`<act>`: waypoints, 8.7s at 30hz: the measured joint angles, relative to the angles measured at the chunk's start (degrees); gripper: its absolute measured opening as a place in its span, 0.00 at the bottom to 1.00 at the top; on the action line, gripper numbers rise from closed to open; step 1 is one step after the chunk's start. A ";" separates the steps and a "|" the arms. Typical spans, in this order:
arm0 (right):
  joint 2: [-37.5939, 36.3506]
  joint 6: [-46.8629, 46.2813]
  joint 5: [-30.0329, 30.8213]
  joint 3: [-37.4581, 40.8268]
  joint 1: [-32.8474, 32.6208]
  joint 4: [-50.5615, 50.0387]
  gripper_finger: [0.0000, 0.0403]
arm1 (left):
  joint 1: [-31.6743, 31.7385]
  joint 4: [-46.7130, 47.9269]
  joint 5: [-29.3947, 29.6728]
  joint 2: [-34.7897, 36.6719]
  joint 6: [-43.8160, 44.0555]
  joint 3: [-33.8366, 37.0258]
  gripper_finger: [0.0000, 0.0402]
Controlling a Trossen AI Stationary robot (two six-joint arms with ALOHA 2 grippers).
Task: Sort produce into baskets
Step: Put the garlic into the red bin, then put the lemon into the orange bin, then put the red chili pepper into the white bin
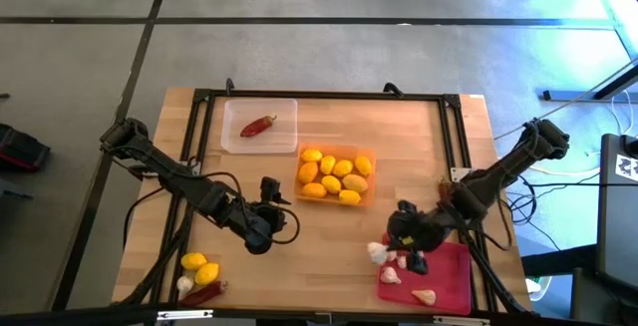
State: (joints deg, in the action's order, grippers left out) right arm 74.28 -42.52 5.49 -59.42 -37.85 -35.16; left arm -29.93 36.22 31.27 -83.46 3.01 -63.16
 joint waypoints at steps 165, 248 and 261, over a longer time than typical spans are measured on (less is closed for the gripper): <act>14.88 1.90 32.61 -5.66 -3.74 -21.44 0.49 | -22.22 12.74 -40.33 -11.05 84.76 5.25 0.43; 14.86 2.38 35.48 -0.07 -3.76 -11.13 0.49 | 26.46 -27.14 -7.72 -15.72 11.17 1.89 0.70; 14.86 2.40 35.48 -0.09 -3.76 -11.24 0.49 | 12.89 -10.69 -10.49 2.91 14.74 1.49 0.71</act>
State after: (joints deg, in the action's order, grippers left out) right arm 89.14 -40.12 40.97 -59.51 -41.60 -46.41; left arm -17.05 25.53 20.78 -80.55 17.74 -61.67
